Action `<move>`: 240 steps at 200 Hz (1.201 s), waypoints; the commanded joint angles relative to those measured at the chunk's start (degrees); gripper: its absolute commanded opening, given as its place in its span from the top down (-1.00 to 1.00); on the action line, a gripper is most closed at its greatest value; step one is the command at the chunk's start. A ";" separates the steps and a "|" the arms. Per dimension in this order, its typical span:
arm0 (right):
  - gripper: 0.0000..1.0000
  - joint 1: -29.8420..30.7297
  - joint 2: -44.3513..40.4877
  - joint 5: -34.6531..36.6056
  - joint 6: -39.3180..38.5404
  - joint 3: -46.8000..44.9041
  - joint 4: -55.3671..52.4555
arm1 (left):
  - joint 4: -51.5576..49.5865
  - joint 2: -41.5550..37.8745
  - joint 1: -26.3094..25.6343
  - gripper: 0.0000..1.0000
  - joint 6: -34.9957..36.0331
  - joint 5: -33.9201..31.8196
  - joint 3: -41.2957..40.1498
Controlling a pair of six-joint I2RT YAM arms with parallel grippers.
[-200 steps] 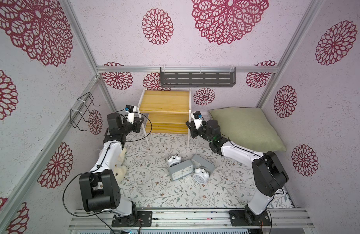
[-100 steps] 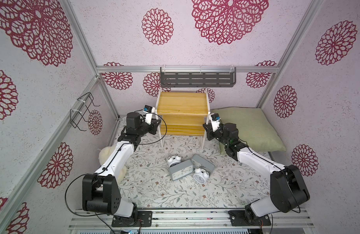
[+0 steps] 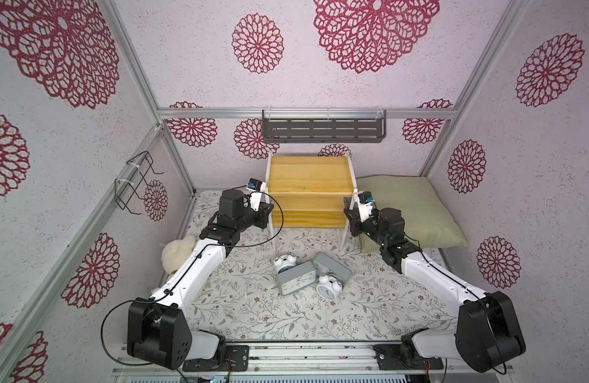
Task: Place the alarm clocks on the shelf by style
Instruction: Move the shelf to the center of the board.
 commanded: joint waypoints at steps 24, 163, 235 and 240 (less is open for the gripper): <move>0.69 -0.34 -4.97 2.86 3.08 -2.34 -4.61 | -4.75 -2.16 -1.21 0.76 -8.35 1.27 -2.93; -0.80 -0.52 -14.04 2.93 1.16 -5.85 -7.87 | -6.65 -8.41 -1.28 -0.53 -6.54 -4.26 -5.21; -0.73 -0.43 -32.37 -1.14 6.17 -14.88 -19.85 | -9.41 -17.06 -1.19 -0.61 -6.19 -9.50 -9.14; -0.72 -0.43 -33.01 -2.09 6.89 -15.62 -20.48 | -9.70 -17.44 -1.17 -0.61 -6.15 -9.50 -9.35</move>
